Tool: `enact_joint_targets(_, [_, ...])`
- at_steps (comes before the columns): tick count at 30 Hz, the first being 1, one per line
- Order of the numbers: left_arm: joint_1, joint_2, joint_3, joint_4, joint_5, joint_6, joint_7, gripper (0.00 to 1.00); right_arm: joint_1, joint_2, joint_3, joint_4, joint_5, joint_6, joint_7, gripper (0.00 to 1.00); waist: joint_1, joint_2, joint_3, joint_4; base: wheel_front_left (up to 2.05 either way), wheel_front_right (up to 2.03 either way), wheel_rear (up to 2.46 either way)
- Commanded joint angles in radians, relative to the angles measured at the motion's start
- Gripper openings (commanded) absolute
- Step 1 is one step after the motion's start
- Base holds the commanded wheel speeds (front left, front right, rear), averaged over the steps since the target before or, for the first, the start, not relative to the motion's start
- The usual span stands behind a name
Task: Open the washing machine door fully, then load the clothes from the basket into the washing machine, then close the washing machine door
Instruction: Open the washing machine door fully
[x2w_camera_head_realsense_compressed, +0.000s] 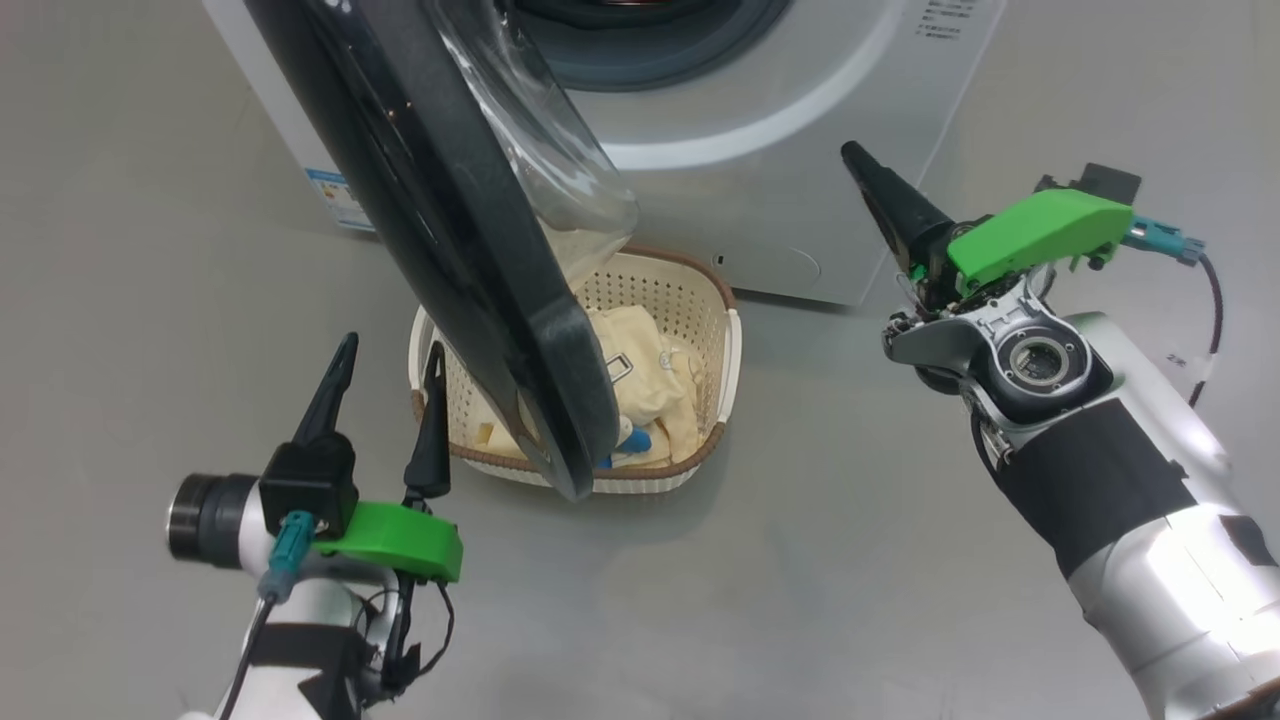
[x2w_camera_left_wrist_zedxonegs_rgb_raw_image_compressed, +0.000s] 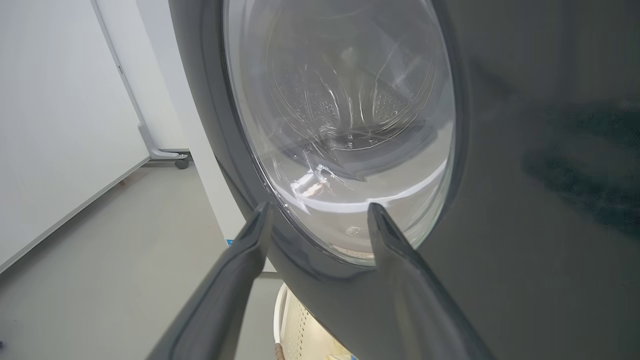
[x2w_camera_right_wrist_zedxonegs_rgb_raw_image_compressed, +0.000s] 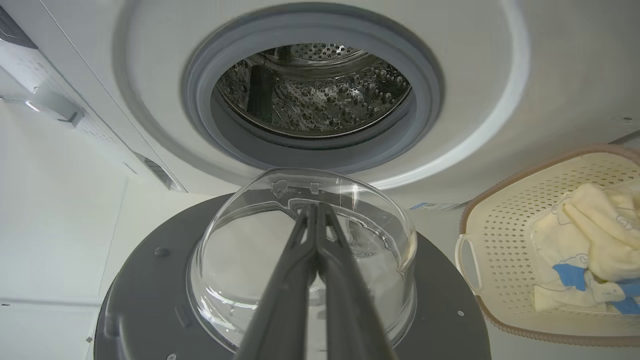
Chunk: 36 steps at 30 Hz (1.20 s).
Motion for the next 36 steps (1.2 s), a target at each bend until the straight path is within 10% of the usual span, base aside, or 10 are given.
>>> enact_joint_targets(1, [-0.006, 0.028, 0.039, -0.026, -0.009, 0.009, -0.007, 1.0, 0.008, 0.008, -0.001, -0.033, -0.019, 0.004, -0.03, 0.93, 0.0, 0.0, -0.009, -0.012, 0.0, 0.0, 0.0])
enact_joint_targets(17, [0.045, 0.051, 0.053, 0.012, -0.024, 0.016, -0.007, 1.0, 0.15, -0.101, -0.008, 0.003, -0.366, 0.004, -0.336, 1.0, 0.0, 0.0, -0.1, -0.093, 0.0, 0.0, 0.0])
enact_joint_targets(36, [0.137, 0.074, 0.05, 0.037, -0.055, 0.021, -0.001, 1.0, 0.528, 0.03, -0.4, -0.199, -1.422, 0.004, -0.344, 1.0, 0.0, 0.0, -0.222, -0.148, 0.0, 0.0, 0.0])
